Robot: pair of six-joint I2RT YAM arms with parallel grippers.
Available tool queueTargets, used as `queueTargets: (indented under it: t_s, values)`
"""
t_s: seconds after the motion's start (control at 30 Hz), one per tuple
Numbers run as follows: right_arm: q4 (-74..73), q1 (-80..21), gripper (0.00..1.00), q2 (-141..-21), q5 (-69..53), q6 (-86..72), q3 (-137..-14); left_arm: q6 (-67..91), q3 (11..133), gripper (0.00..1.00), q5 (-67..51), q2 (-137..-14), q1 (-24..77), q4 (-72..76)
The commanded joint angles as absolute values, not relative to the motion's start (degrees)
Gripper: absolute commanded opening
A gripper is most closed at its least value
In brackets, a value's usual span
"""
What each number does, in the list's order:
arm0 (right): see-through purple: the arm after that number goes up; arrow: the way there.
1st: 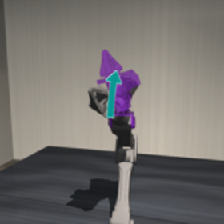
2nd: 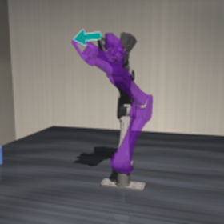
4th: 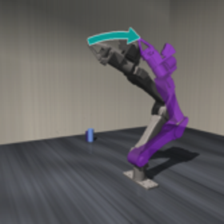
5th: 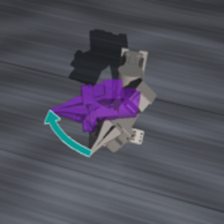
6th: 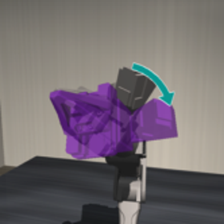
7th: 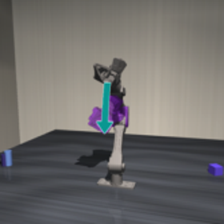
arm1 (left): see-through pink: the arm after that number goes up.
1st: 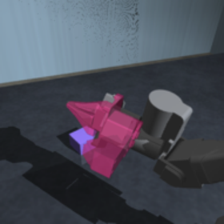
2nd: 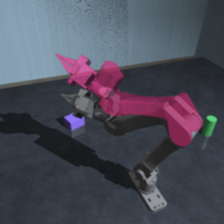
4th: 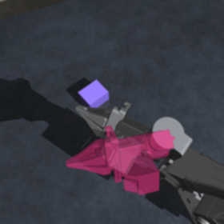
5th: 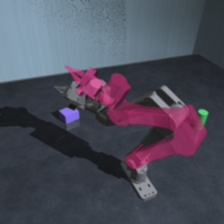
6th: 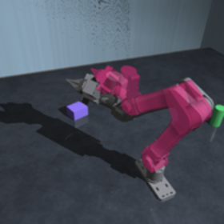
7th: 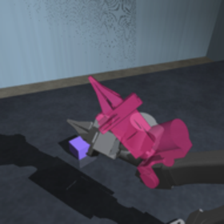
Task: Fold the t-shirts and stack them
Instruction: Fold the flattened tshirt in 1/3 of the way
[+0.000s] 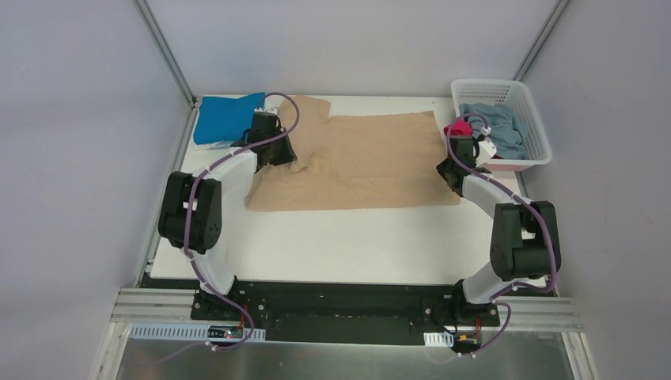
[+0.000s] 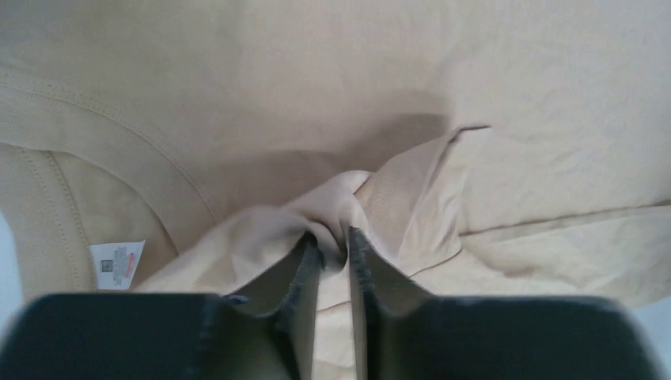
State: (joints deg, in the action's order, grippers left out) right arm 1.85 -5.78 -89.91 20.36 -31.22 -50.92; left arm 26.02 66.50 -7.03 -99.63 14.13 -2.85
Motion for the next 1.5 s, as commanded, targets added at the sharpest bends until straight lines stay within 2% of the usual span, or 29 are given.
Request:
queueTargets:
  t_s: [0.0, 0.07, 0.2, 0.3, 0.37, 0.63, 1.07, 1.3, 1.47]
  values:
    - [1.47, -5.94, 0.26, -90.14, 21.49, -31.74, -54.34, 26.34, 71.66, 0.32, -8.01, -103.19, 12.69, -2.72]
    - [0.98, -5.89, 0.34, -89.49, 20.34, -31.41, -54.66, 26.76, 73.81, 0.42, -8.89, -104.62, 12.45, -3.89]
    - [0.31, -6.24, 0.55, -86.66, 17.33, -31.04, -53.89, 27.44, 76.96, 0.74, -6.64, -104.52, 11.98, -6.23]
    - [0.35, -7.47, 0.80, -83.22, 14.33, -29.61, -52.21, 28.54, 76.91, 0.98, -5.53, -101.28, 11.91, -7.99]
    - [-0.83, -8.54, 0.98, -80.86, 12.62, -28.33, -50.91, 29.50, 75.21, 0.99, -5.20, -98.12, 11.95, -8.38]
    - [-3.11, -10.34, 0.99, -79.22, 4.22, -26.78, -48.77, 33.34, 64.75, 0.99, -10.39, -89.39, 12.38, -8.18]
    - [-5.82, -9.98, 0.99, -96.73, 2.65, -24.87, -56.99, 36.95, 54.86, 0.99, -12.45, -94.52, 12.22, -6.59]
    - [-11.81, -9.89, 0.99, -92.33, 2.69, -30.43, -50.14, 38.71, 46.76, 0.99, -10.75, -89.16, 12.33, -6.59]
    - [-15.75, -10.00, 1.00, -82.29, 0.54, -34.20, -41.44, 42.72, 36.74, 0.99, -10.39, -79.43, 12.56, -7.68]
